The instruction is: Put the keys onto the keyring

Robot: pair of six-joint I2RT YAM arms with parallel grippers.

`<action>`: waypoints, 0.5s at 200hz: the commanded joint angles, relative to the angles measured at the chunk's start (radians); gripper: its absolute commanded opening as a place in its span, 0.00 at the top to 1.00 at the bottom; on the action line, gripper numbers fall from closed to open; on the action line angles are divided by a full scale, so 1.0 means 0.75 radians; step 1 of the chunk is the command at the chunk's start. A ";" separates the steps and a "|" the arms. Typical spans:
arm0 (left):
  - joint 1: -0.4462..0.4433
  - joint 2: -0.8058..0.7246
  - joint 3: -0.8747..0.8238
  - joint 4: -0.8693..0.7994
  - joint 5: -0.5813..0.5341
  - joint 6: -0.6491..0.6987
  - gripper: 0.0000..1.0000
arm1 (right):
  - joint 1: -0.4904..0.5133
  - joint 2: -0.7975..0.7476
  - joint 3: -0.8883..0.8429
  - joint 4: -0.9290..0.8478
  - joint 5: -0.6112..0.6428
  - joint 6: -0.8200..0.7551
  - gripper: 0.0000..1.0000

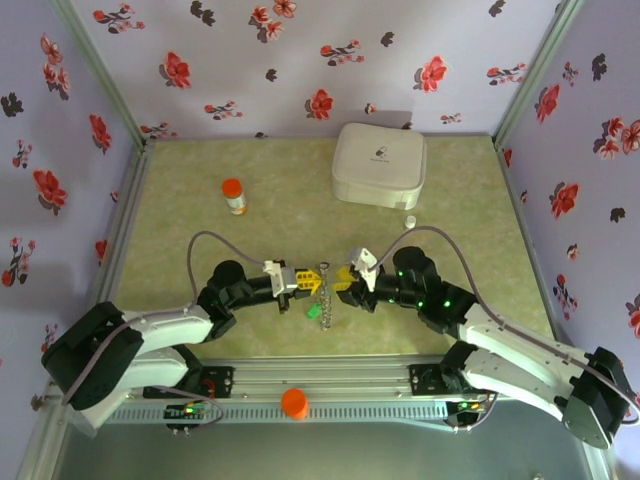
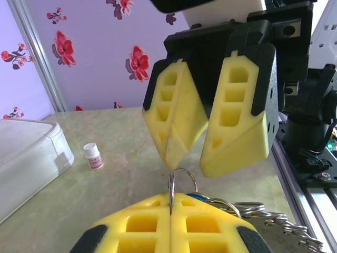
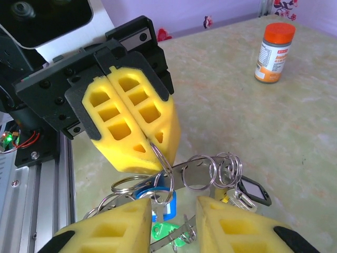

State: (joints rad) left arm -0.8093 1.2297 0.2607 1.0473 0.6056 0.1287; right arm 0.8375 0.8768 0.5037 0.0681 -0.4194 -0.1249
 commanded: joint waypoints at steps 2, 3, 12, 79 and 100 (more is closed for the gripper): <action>-0.005 -0.011 0.001 0.103 0.023 -0.017 1.00 | -0.006 0.030 0.044 0.066 -0.042 0.027 0.73; -0.005 -0.011 0.003 0.103 0.023 -0.017 1.00 | -0.006 0.030 0.044 0.068 -0.044 0.027 0.74; -0.004 -0.013 0.000 0.103 0.023 -0.018 1.00 | -0.006 0.041 0.048 0.078 -0.060 0.034 0.75; -0.003 -0.028 0.013 0.108 0.027 -0.023 1.00 | -0.004 0.086 0.062 0.059 -0.073 0.015 1.00; -0.005 -0.048 0.026 0.104 0.039 -0.034 1.00 | -0.004 0.129 0.084 0.000 -0.070 -0.021 1.00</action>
State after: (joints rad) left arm -0.8089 1.2282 0.2607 1.0466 0.6056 0.1280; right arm 0.8356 0.9405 0.5190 0.0994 -0.4530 -0.1047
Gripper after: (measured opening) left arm 0.054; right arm 0.050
